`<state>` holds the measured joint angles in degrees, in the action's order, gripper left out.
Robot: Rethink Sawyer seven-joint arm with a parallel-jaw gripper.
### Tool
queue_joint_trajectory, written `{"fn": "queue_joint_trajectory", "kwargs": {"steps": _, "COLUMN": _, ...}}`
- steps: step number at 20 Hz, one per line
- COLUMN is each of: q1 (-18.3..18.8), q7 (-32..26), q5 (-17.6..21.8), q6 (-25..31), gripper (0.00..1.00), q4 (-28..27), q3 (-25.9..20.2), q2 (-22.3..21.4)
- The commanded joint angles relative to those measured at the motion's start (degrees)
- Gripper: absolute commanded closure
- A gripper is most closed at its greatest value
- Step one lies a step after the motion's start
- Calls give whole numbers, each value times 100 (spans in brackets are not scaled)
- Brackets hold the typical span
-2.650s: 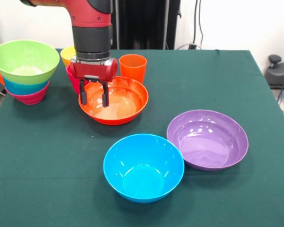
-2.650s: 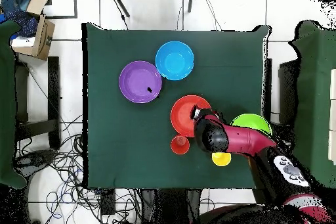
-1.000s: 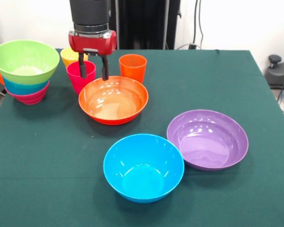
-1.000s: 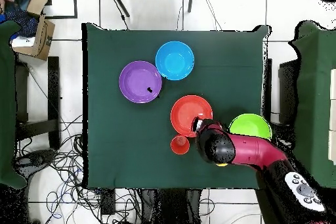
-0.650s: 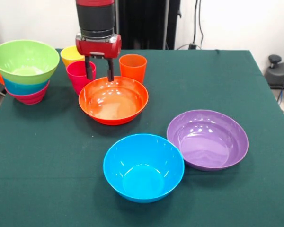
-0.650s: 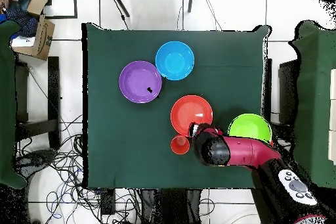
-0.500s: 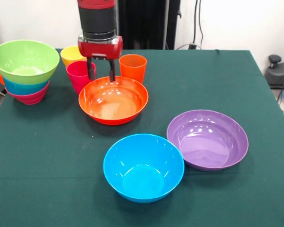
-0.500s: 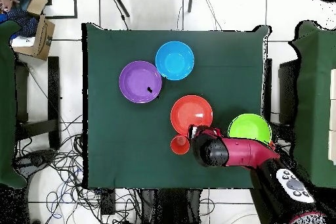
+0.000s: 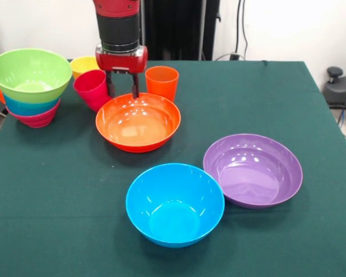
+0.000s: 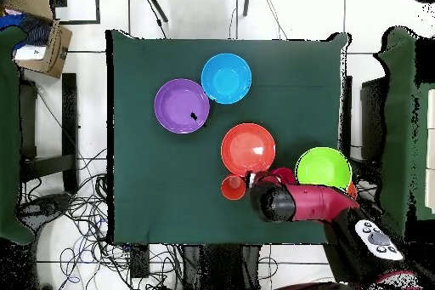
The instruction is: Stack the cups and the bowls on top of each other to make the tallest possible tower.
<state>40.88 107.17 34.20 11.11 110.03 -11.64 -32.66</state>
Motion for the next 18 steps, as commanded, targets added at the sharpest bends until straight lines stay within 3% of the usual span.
{"fn": "queue_joint_trajectory", "kwargs": {"steps": 1, "q1": 34, "q7": -78, "q5": 505, "q6": -88, "gripper": 0, "q4": -230, "q3": -131, "q2": 225}}
{"fn": "queue_joint_trajectory", "kwargs": {"steps": 18, "q1": -91, "q7": 88, "q5": 655, "q6": -216, "gripper": 0, "q4": -528, "q3": 29, "q2": 486}}
